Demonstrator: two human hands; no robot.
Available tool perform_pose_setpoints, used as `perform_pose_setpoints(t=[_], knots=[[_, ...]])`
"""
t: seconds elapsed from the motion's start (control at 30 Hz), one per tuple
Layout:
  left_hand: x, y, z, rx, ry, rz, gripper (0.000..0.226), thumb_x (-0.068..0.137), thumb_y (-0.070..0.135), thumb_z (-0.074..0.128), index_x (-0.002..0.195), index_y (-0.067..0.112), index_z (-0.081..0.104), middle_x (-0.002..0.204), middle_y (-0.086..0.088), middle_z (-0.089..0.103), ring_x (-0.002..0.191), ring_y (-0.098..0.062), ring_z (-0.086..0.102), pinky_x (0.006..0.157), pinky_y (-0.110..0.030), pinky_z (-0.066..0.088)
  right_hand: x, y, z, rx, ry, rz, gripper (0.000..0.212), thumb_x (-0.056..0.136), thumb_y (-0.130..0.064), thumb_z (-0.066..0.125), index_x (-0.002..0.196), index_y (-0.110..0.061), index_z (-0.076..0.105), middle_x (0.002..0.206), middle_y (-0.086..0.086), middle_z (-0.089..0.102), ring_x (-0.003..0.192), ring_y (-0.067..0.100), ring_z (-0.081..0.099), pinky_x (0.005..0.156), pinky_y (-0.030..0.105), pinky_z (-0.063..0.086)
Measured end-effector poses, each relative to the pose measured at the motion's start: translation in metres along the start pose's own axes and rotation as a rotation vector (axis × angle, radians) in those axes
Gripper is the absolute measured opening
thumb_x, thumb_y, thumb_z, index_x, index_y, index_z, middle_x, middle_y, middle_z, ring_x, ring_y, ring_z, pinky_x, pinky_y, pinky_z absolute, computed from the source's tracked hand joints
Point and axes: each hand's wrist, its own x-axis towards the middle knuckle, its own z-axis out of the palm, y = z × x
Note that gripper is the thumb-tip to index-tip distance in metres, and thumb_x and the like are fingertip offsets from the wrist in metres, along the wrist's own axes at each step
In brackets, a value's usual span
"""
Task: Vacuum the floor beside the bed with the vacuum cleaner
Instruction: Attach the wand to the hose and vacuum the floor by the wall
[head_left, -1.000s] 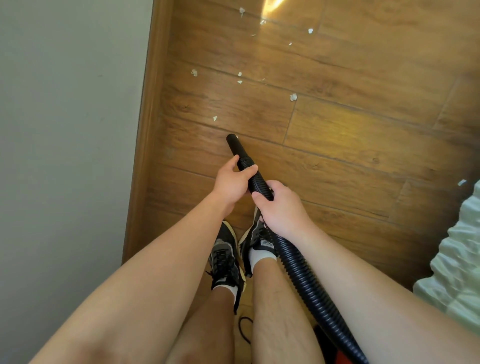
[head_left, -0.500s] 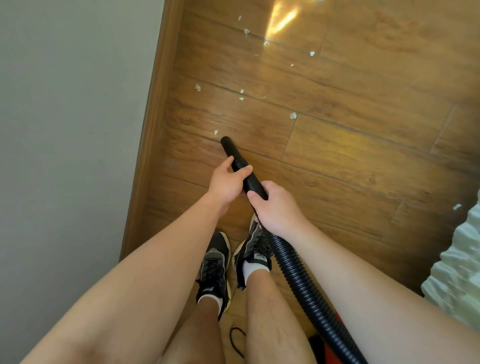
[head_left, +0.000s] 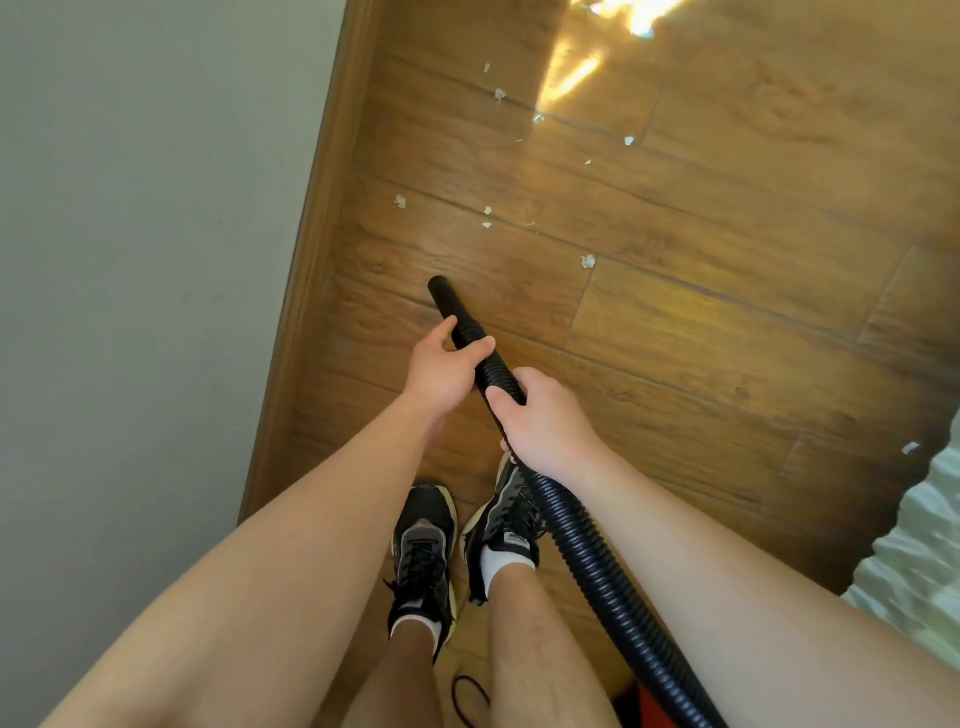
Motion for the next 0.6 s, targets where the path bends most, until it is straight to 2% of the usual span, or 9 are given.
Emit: perform_pose_setpoints(t=[0.1,0.2,0.33,0.43,0.5,0.6], knots=[[-0.002,0.003,0.003,-0.004,-0.013,-0.004,0.073,0.093,0.020,0.073,0.157,0.023,0.036,0.143,-0.008,0.057,0.111,-0.026,0.068,0.095,-0.045,0.059,-0.003,0.000,-0.004,0.016,0.010,-0.004,0.021,0.102,-0.038,0.050,0.114,-0.023,0.057,0.084,0.003,0.070,0.072,0.024,0.070,0.066,0.046,0.061],[-0.008,0.007,0.005,0.003,-0.028,-0.008,0.073,0.094,0.018,0.073,0.156,0.023,0.036,0.140,-0.008,0.058,0.109,-0.025,0.068,0.092,-0.043,0.060,-0.010,-0.002,-0.008,0.045,0.009,-0.014,0.019,0.102,-0.036,0.051,0.120,-0.030,0.053,0.085,0.002,0.069,0.072,0.024,0.070,0.067,0.045,0.061],[-0.013,0.013,0.012,0.006,-0.060,-0.035,0.073,0.093,0.016,0.073,0.156,0.024,0.038,0.116,0.000,0.064,0.104,-0.024,0.070,0.090,-0.042,0.061,-0.021,-0.002,-0.016,0.070,0.027,-0.009,0.032,0.101,-0.036,0.053,0.132,-0.030,0.054,0.085,-0.002,0.070,0.070,0.022,0.070,0.065,0.041,0.060],[-0.015,0.018,0.021,0.006,-0.081,-0.045,0.073,0.093,0.014,0.073,0.156,0.023,0.037,0.119,-0.001,0.064,0.102,-0.023,0.070,0.092,-0.044,0.060,-0.027,0.001,-0.023,0.108,0.045,0.008,0.038,0.101,-0.035,0.053,0.139,-0.030,0.051,0.086,-0.004,0.070,0.071,0.022,0.070,0.065,0.040,0.058],[-0.015,0.021,0.028,0.027,-0.098,-0.031,0.073,0.093,0.013,0.072,0.157,0.022,0.036,0.115,0.003,0.063,0.103,-0.023,0.069,0.093,-0.046,0.059,-0.028,0.004,-0.027,0.168,0.061,0.032,0.040,0.102,-0.034,0.052,0.141,-0.031,0.050,0.087,-0.003,0.070,0.072,0.025,0.070,0.068,0.043,0.060],[-0.013,0.027,0.044,0.088,-0.141,-0.009,0.074,0.093,0.016,0.073,0.157,0.022,0.036,0.123,-0.005,0.063,0.106,-0.025,0.069,0.094,-0.046,0.059,-0.029,0.011,-0.033,0.226,0.121,0.071,0.046,0.102,-0.036,0.051,0.147,-0.031,0.046,0.095,-0.004,0.070,0.073,0.021,0.071,0.072,0.045,0.061]])
